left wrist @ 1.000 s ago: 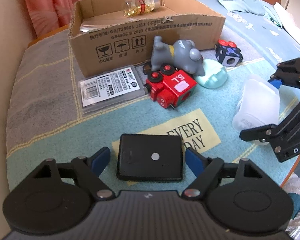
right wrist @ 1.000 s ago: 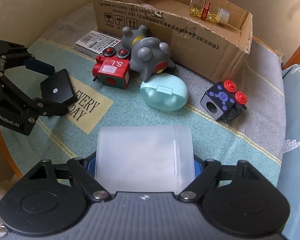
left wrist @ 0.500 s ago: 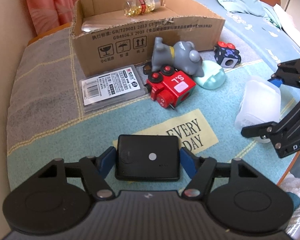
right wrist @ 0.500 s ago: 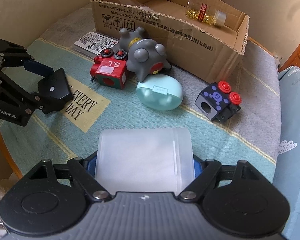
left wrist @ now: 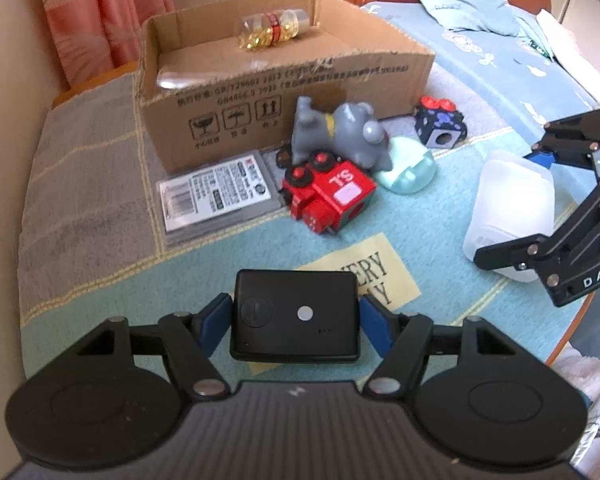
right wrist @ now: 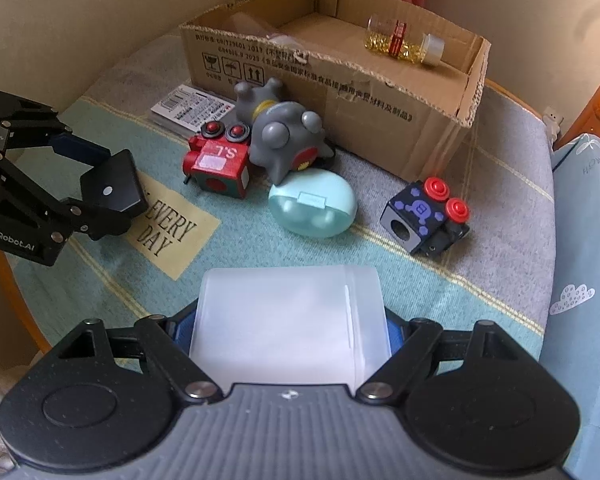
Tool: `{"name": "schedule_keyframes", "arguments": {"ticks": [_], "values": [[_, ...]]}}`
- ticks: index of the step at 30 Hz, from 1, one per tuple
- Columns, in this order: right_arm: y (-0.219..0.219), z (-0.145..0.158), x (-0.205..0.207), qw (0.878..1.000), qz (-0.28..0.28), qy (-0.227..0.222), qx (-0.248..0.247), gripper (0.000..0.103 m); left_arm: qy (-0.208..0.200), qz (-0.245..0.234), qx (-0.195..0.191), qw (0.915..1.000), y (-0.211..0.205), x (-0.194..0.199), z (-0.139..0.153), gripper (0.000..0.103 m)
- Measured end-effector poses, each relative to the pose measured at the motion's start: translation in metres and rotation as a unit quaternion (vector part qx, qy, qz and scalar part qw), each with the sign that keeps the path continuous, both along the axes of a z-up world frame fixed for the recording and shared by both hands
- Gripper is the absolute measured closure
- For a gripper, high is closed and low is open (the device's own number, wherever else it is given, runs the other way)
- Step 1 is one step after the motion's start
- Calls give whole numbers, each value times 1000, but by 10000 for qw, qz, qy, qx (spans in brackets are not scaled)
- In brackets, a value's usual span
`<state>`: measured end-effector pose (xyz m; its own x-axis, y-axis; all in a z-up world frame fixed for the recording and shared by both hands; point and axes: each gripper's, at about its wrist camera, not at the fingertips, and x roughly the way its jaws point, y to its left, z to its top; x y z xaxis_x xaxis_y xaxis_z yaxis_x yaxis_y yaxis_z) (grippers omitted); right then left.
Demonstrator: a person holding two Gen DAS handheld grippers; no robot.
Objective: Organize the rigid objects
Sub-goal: 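Carry the black case with the left tool into the box while the right tool drops the white box in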
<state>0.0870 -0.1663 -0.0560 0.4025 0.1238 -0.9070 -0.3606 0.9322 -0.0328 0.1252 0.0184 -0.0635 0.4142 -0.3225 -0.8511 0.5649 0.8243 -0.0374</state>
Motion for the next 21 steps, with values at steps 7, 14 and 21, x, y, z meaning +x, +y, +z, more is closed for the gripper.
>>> {"name": "schedule_keyframes", "arguments": {"ticks": [7,14,21], "values": [[1,-9,2,9999,-70,76,23,17,27,-1,-26,10000,-3,2,0,34],[3,-4,-2,10000,-22,43,56,17,-13,-23,-67,10000,-2,1,6,34],[-2,34,9,9995,114,-271,138,17,-250,-173,-277,9992,-7,8,40,34]]}}
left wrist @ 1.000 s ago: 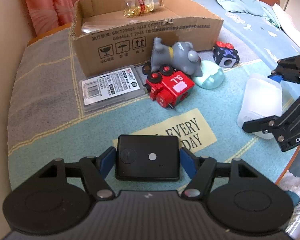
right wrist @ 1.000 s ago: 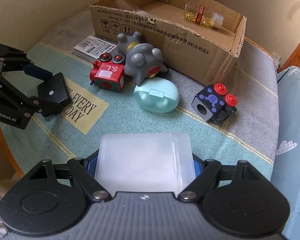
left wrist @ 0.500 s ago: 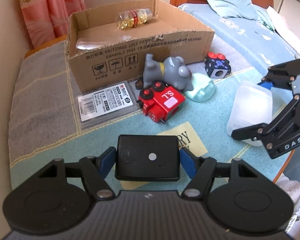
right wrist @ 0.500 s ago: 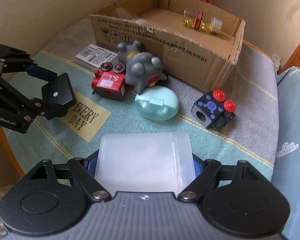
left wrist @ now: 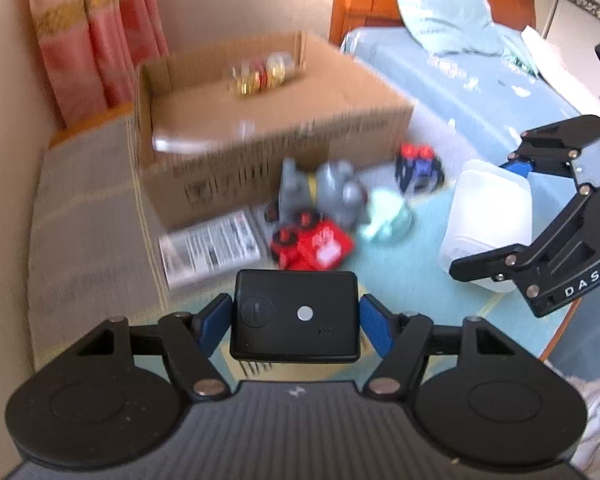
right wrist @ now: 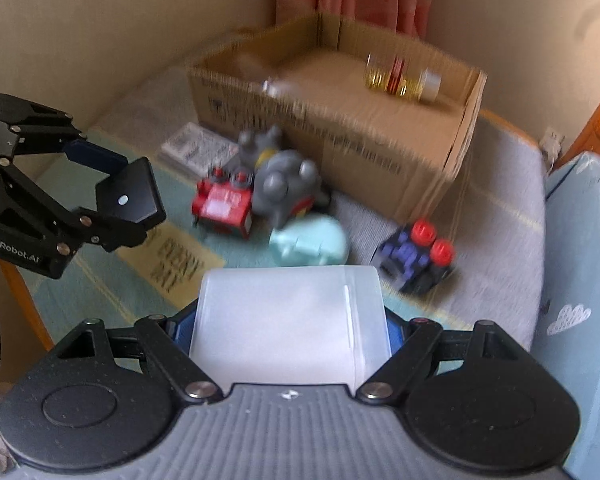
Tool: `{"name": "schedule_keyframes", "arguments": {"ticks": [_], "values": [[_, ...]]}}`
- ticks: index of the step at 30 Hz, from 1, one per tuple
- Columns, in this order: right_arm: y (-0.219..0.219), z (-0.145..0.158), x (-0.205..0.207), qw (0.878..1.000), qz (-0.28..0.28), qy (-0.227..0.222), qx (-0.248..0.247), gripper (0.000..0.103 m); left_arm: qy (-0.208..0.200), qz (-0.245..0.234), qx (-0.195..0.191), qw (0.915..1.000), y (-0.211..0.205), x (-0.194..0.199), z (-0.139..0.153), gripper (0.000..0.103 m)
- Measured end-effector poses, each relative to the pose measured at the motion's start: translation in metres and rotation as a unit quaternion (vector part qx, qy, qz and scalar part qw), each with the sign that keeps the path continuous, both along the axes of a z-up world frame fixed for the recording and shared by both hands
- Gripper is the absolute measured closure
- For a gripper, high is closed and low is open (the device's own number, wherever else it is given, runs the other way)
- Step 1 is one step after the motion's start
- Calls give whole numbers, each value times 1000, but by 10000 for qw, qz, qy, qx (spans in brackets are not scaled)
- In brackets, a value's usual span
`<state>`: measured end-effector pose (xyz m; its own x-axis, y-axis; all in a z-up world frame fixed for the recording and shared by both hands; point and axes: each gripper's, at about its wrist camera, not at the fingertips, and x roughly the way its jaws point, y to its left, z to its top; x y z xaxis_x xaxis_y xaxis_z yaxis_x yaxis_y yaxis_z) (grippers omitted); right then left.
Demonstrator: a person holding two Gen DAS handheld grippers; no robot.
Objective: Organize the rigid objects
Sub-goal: 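Carry the black case with the left tool into the box while the right tool drops the white box in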
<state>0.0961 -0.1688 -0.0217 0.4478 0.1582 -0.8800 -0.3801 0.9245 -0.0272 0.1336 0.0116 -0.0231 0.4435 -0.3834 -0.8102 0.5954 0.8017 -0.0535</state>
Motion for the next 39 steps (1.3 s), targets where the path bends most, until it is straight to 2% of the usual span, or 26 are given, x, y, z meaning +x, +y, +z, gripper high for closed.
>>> {"name": "schedule_keyframes", "arguments": {"ticks": [5,9,12,16,20,24,25,26,28,32,36,39], "values": [[-6,32,19,9992,24,-407,-39,17,-392,-97,-117,9991,-9,21,35,34],[-12,48,40,9980,-108,-620,18,17,-732,-62,-113,9972,-19,54,60,34],[-14,57,57,9971,-221,-727,90,17,-794,16,-155,9967,-25,88,69,34],[-15,65,73,9961,-308,-818,125,17,-748,178,-10,9970,-36,134,64,34],[-17,63,86,9960,-401,-794,79,17,-564,384,133,9976,-45,170,46,34],[-18,60,96,9960,-457,-765,20,17,-523,652,56,9965,-44,194,33,34],[-18,60,97,9960,-475,-761,9,17,-649,770,33,9949,-44,196,31,29],[-19,60,100,9959,-494,-752,-1,17,-756,847,52,9935,-43,198,30,13],[-20,59,105,9958,-526,-751,-7,17,-1011,936,95,9904,-43,193,33,1],[-24,59,115,9954,-552,-779,-11,17,-1197,1023,-72,9875,-33,174,43,1],[-26,55,131,9944,-685,-794,-124,17,-1446,1147,-280,9824,-20,137,50,1],[-28,51,150,9939,-829,-717,-88,17,-1430,1153,-186,9828,-14,109,47,1]]}}
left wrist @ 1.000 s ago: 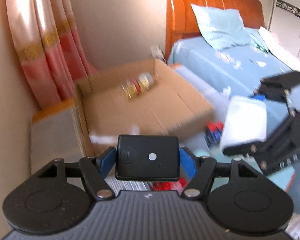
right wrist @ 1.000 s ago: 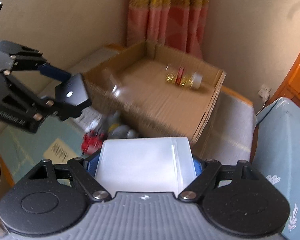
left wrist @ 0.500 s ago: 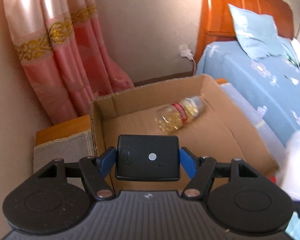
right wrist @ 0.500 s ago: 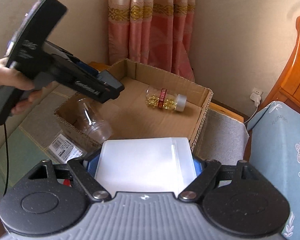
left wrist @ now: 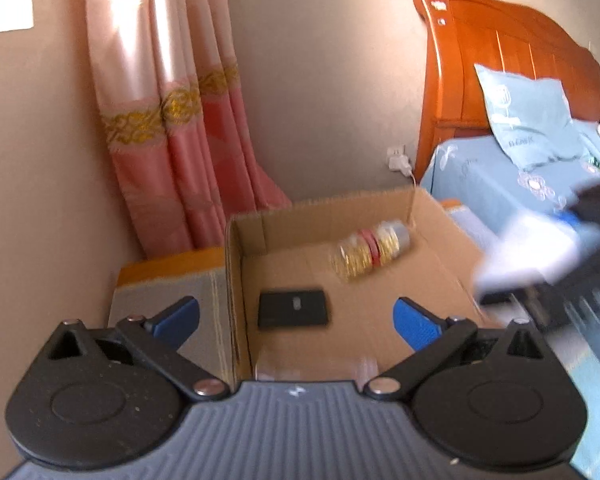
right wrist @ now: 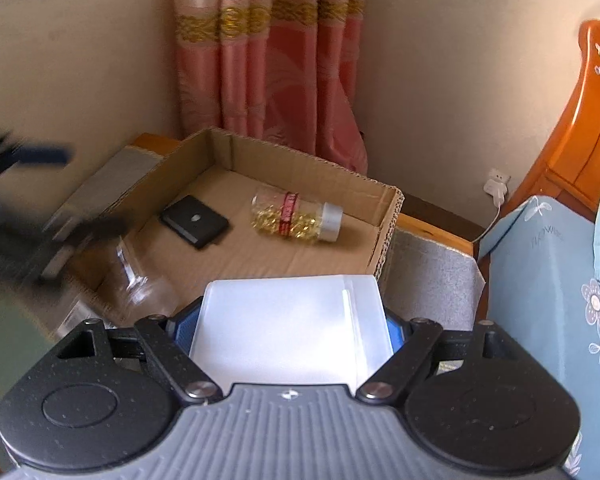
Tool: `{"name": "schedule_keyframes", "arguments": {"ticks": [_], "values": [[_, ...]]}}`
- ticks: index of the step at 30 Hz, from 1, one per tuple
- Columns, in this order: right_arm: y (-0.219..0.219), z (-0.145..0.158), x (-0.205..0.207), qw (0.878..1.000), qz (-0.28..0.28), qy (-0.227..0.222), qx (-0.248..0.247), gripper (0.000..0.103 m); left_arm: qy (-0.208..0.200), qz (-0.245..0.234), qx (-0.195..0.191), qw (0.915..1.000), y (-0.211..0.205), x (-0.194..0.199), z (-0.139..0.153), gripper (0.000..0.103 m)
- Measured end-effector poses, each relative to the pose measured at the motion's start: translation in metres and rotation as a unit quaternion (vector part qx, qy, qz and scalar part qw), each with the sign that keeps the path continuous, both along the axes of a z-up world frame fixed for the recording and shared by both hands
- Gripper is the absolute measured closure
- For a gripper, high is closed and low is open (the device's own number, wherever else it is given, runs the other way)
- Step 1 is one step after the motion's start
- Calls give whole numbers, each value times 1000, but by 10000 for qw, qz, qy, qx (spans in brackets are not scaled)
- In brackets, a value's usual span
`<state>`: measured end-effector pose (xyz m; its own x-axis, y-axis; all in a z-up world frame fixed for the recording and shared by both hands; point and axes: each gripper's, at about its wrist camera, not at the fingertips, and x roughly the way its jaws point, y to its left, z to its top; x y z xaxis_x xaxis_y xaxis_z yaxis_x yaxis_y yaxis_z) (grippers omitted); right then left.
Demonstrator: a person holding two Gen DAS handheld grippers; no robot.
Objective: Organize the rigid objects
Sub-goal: 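Carry the black case with the left tool into the box while the right tool drops the white box in, then move the left tool to the red S.L train while the right tool approaches the black button cube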
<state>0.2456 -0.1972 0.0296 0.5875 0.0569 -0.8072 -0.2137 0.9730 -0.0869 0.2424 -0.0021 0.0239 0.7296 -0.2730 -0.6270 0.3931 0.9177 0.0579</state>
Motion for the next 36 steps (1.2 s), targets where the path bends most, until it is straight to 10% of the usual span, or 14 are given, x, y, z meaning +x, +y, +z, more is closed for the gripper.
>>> {"name": "schedule_keyframes", "arguments": {"ticks": [11,14,36], "values": [[2,-10,58,9984,-483,12,299,15,14,-109,-68,9999,5,-76,-14,1],[0,-4,59,9971,-578,-312,382,0,66,-178,-63,9998,4,-84,-16,1],[-30,-22,-63,9962,-535,-234,644,0,294,212,64,9993,9,-103,-29,1]]}}
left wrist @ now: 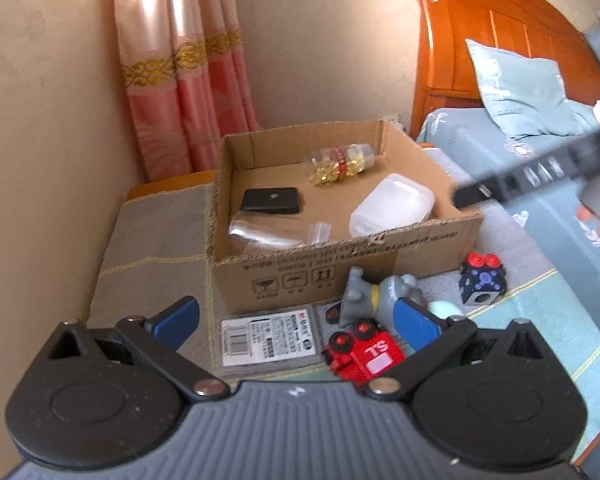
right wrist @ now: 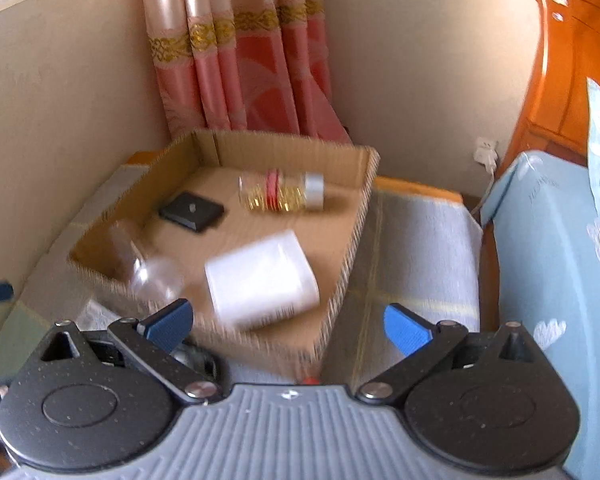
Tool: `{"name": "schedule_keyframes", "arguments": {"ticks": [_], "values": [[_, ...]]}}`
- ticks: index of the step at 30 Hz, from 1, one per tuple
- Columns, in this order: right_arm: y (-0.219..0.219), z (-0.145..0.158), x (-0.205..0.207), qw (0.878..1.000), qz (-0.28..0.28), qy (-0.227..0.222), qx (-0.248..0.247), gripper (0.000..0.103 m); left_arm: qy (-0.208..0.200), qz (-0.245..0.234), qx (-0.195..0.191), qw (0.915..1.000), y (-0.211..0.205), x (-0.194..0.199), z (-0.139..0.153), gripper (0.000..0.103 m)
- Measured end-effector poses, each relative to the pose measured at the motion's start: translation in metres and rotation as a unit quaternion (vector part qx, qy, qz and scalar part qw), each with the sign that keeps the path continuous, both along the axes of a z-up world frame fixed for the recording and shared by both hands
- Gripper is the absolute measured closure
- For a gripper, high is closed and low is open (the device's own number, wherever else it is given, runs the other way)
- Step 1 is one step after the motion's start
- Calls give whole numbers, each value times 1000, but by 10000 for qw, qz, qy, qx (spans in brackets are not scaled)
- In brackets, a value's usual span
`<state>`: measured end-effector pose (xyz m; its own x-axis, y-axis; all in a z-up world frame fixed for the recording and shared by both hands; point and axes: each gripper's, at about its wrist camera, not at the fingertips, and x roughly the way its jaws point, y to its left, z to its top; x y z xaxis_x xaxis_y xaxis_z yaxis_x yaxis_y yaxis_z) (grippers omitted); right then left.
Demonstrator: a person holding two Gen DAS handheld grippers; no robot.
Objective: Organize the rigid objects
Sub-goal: 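Move the left tool to the red S.L train while the right tool approaches the black button cube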
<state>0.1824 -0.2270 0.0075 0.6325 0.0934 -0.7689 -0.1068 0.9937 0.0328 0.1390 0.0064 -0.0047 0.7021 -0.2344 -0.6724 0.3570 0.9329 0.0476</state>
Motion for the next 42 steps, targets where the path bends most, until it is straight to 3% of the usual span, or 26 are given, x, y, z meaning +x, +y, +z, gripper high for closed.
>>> {"name": "schedule_keyframes", "arguments": {"ticks": [5,9,12,16,20,30,37,42], "values": [[-11,-33,-23,9983,-562,100,-114,0,120,57,64,9999,3,-2,-10,1],[-19,-63,-17,9919,-1191,446,8,0,221,53,49,9997,2,-2,-17,1],[-15,-76,-11,9899,-1313,530,111,0,269,26,51,9996,0,-2,-21,1],[-10,-92,-7,9858,-1547,602,-252,0,312,-4,91,9995,-2,-3,-24,1],[-12,-103,-14,9833,-1603,713,-487,0,360,-31,140,9992,-3,-2,-28,1],[-26,-104,-38,9873,-1423,595,-370,0,396,-130,338,9986,-20,11,-49,1],[-26,-104,-42,9887,-1369,489,-376,0,537,-242,190,9981,-40,20,-66,1],[-26,-105,-45,9895,-1335,396,-382,0,593,-222,536,9966,-47,19,-75,1]]}}
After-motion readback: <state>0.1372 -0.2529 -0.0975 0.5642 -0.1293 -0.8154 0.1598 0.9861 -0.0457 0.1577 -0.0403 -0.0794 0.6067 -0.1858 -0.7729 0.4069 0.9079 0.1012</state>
